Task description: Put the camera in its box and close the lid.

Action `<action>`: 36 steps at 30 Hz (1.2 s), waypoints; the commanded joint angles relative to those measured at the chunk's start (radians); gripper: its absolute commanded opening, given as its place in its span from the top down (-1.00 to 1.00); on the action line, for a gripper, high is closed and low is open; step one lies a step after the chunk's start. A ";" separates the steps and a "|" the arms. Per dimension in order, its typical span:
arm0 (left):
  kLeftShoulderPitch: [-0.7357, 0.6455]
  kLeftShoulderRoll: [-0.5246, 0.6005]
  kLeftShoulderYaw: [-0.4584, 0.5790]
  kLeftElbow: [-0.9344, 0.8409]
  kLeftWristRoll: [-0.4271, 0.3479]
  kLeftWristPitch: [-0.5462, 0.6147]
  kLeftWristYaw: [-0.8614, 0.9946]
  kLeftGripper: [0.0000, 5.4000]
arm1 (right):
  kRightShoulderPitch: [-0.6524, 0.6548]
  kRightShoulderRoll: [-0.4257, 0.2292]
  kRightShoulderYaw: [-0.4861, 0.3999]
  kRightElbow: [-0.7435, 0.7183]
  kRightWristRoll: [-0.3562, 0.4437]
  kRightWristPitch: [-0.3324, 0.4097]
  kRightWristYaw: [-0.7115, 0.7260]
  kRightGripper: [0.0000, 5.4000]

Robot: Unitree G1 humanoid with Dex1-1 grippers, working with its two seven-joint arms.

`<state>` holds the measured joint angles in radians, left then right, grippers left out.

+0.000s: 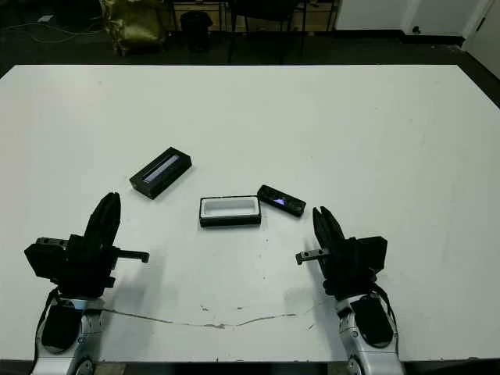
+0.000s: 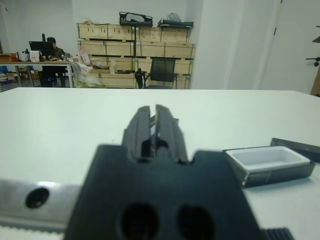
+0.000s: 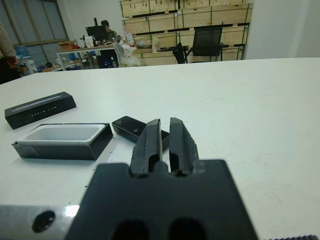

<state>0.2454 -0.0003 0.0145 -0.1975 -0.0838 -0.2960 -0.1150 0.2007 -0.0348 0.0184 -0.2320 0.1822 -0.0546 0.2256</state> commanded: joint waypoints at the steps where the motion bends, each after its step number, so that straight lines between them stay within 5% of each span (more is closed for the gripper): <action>1: 0.009 0.012 0.005 0.025 0.001 -0.010 -0.004 1.00 | 0.007 -0.005 -0.003 0.005 0.009 0.014 0.000 1.00; 6: 0.012 0.007 0.000 0.014 0.004 0.013 0.004 1.00 | 0.007 -0.007 -0.006 0.022 0.015 -0.001 0.008 1.00; 13: 0.013 0.009 -0.003 0.012 0.004 0.013 0.002 1.00 | 0.023 -0.015 -0.002 -0.052 0.012 0.093 -0.021 1.00; 16: 0.015 0.006 -0.005 0.010 0.008 0.018 0.007 1.00 | -0.015 -0.042 -0.028 -0.004 0.046 0.017 0.051 1.00; 21: 0.013 0.008 -0.003 0.015 0.006 0.010 0.006 1.00 | -0.100 -0.146 -0.078 0.026 0.066 0.016 0.142 1.00; 24: 0.016 0.010 -0.006 0.003 0.006 0.027 0.005 1.00 | -0.149 -0.227 -0.088 -0.001 0.051 0.102 0.159 1.00; 30: 0.002 0.011 -0.004 0.027 0.004 0.002 -0.002 1.00 | -0.303 -0.343 -0.106 0.141 0.084 0.088 0.310 1.00; 36: 0.006 0.011 -0.007 0.005 0.003 0.033 0.000 1.00 | -0.405 -0.443 -0.069 0.183 0.065 0.191 0.398 0.96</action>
<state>0.2412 -0.0001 0.0078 -0.1941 -0.0826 -0.2870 -0.1157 -0.1929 -0.4514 -0.0660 -0.0723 0.2597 0.1126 0.5954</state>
